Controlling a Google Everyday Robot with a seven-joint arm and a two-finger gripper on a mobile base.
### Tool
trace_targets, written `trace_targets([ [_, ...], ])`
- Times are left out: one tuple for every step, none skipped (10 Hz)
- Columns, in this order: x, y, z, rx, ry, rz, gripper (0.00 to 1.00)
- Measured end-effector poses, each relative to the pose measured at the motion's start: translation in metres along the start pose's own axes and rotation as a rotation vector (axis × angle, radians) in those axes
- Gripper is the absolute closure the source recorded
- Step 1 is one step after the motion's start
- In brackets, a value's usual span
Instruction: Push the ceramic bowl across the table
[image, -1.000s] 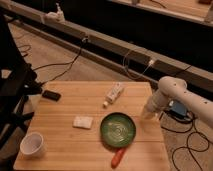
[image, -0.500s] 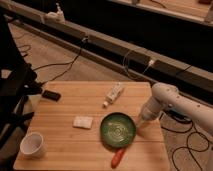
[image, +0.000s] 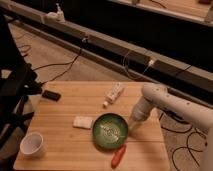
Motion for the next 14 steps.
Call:
trace_targets([
  [-0.014, -0.001, 0.000, -0.006, -0.010, -0.032, 1.00],
  [-0.026, -0.001, 0.003, -0.017, -0.016, -0.062, 1.00],
  [-0.032, -0.001, 0.009, -0.034, -0.024, -0.076, 1.00],
  [-0.036, -0.001, 0.014, -0.047, -0.032, -0.085, 1.00],
  [-0.040, -0.002, 0.020, -0.063, -0.040, -0.092, 1.00],
  [-0.046, -0.004, 0.026, -0.077, -0.050, -0.100, 1.00],
  [-0.052, -0.005, 0.029, -0.087, -0.063, -0.109, 1.00],
  [-0.060, -0.007, 0.030, -0.092, -0.081, -0.123, 1.00],
  [-0.070, -0.009, 0.028, -0.092, -0.100, -0.144, 1.00],
  [-0.082, -0.011, 0.026, -0.092, -0.123, -0.172, 1.00],
  [-0.092, -0.012, 0.025, -0.092, -0.140, -0.197, 1.00],
  [-0.106, -0.012, 0.027, -0.102, -0.159, -0.239, 1.00],
  [-0.113, -0.011, 0.032, -0.116, -0.163, -0.269, 1.00],
  [-0.117, -0.010, 0.037, -0.128, -0.162, -0.286, 1.00],
])
